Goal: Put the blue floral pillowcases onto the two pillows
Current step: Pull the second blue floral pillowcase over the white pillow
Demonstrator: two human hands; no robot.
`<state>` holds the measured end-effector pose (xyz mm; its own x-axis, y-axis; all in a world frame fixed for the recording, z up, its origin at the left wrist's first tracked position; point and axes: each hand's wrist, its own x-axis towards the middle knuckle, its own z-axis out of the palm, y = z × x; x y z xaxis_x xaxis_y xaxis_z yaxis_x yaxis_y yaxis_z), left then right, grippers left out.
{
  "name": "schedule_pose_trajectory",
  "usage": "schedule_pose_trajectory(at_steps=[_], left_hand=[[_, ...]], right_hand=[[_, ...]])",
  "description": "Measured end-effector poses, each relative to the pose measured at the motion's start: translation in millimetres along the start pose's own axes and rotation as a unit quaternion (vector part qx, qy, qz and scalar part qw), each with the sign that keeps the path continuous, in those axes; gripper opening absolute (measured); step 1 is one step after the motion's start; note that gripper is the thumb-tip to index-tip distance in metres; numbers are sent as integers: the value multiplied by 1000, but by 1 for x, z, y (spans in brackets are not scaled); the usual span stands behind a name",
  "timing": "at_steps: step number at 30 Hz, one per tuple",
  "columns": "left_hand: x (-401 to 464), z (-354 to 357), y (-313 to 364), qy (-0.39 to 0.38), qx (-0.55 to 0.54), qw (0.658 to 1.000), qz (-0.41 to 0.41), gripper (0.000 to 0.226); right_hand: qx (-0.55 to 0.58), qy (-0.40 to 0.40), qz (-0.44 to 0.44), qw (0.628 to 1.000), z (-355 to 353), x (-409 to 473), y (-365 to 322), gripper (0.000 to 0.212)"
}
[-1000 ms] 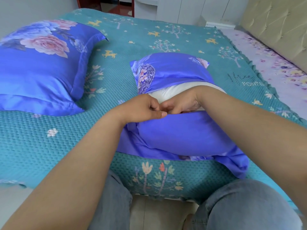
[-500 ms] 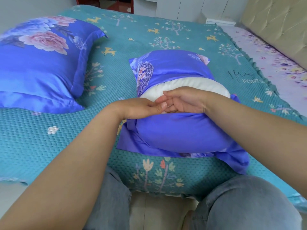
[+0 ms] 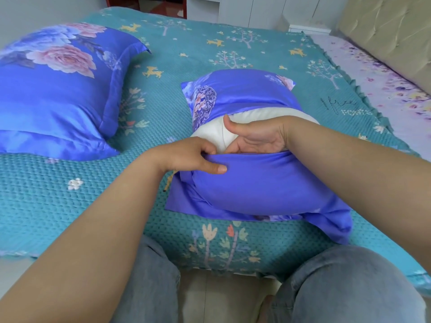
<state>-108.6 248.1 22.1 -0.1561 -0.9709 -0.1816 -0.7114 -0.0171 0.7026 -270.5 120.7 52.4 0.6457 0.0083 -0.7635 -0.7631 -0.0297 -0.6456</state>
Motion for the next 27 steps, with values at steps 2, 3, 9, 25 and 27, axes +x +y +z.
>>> schedule_pose_trajectory(at_steps=[2,3,9,25,27], left_hand=[[1,0,3,68,-71,994,53,30],[4,1,7,104,-107,986,76,27],[24,0,30,344,-96,920,159,41],[-7,-10,-8,79,29,996,16,21],[-5,-11,-12,172,10,985,25,25]], right_hand=[[0,50,-18,999,0,-2,0,105],[7,78,-38,996,0,-1,1,97],[162,105,-196,961,24,13,11,27],[-545,276,-64,789,9,17,-30,38],[-547,236,19,803,1,28,-26,39]])
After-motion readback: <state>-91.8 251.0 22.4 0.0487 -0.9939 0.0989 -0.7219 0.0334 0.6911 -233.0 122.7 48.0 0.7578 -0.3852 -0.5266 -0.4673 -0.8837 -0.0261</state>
